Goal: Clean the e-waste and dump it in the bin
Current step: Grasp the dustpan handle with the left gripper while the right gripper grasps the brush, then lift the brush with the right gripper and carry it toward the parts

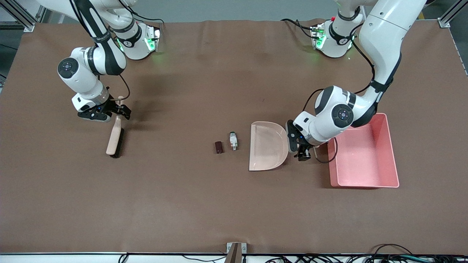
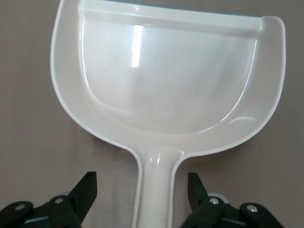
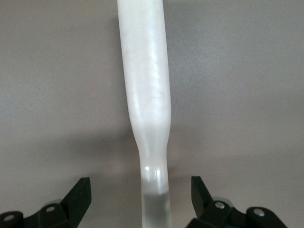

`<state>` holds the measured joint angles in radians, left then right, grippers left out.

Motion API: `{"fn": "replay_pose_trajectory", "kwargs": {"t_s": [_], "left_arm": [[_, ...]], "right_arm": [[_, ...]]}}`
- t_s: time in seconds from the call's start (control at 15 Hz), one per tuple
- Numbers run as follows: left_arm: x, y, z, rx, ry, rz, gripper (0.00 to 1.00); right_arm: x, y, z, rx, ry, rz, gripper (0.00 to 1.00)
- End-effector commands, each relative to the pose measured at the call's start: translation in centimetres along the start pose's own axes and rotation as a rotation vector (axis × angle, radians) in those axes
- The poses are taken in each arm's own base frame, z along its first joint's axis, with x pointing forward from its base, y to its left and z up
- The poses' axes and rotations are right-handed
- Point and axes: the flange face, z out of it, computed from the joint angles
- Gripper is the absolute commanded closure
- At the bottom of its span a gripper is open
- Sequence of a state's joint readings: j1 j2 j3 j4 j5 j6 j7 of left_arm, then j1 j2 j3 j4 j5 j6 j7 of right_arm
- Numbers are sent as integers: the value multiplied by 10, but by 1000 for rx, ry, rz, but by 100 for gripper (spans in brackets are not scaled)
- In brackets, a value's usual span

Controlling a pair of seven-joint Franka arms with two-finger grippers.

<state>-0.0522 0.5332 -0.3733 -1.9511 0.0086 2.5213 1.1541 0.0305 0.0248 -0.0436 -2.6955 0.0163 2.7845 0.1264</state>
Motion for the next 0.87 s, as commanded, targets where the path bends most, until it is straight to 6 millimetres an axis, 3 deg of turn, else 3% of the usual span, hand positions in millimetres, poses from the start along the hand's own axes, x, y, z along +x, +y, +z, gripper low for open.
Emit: {"fn": "replay_pose_trajectory", "kwargs": {"t_s": [0.0,0.2,0.47,0.8], "left_arm": [[-4,5,1,7,-6,21,16],[0,7,5,2,-5,35,27],[2,8,5,3,-4,53,50],[4,6,3,9,-3,55,59]], "right_arm": [[-10,5,3,0,3,-27,21],[-12,25,5,-4,-7,-36,32],[-15,27,6,-5,-13,-33,39],[-15,24,6,-4,-13,-33,44]]}}
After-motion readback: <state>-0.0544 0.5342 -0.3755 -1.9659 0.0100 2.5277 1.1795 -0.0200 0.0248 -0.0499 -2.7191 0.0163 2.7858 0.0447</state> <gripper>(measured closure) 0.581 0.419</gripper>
